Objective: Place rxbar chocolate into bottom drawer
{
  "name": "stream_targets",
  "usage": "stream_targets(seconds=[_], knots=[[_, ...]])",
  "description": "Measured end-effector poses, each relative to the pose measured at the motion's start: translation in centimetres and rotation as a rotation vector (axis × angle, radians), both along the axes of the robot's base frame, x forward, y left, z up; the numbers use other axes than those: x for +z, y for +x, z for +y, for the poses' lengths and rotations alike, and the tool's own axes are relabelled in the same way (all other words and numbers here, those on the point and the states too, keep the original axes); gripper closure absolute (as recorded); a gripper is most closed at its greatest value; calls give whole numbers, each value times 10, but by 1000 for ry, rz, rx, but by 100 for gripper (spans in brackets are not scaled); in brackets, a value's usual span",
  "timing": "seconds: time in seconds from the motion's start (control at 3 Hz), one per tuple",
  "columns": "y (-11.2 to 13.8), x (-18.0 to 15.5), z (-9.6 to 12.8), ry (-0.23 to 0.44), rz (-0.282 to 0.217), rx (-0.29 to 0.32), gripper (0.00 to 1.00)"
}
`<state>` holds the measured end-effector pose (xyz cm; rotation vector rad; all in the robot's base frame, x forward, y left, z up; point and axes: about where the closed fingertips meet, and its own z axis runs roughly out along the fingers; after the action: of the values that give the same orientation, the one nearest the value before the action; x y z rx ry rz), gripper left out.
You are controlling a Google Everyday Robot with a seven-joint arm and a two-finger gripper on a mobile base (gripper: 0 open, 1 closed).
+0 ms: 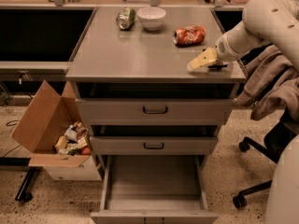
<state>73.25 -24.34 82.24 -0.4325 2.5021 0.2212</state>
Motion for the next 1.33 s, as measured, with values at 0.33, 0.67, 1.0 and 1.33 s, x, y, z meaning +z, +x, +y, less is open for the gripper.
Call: stream_targets(seconds=[0.33, 0.67, 1.0, 1.33], knots=[[5, -6, -11, 11, -4, -29, 19], [5, -3, -11, 12, -4, -32, 42], [6, -1, -11, 11, 4, -31, 66], [6, 7, -11, 11, 4, -31, 89]])
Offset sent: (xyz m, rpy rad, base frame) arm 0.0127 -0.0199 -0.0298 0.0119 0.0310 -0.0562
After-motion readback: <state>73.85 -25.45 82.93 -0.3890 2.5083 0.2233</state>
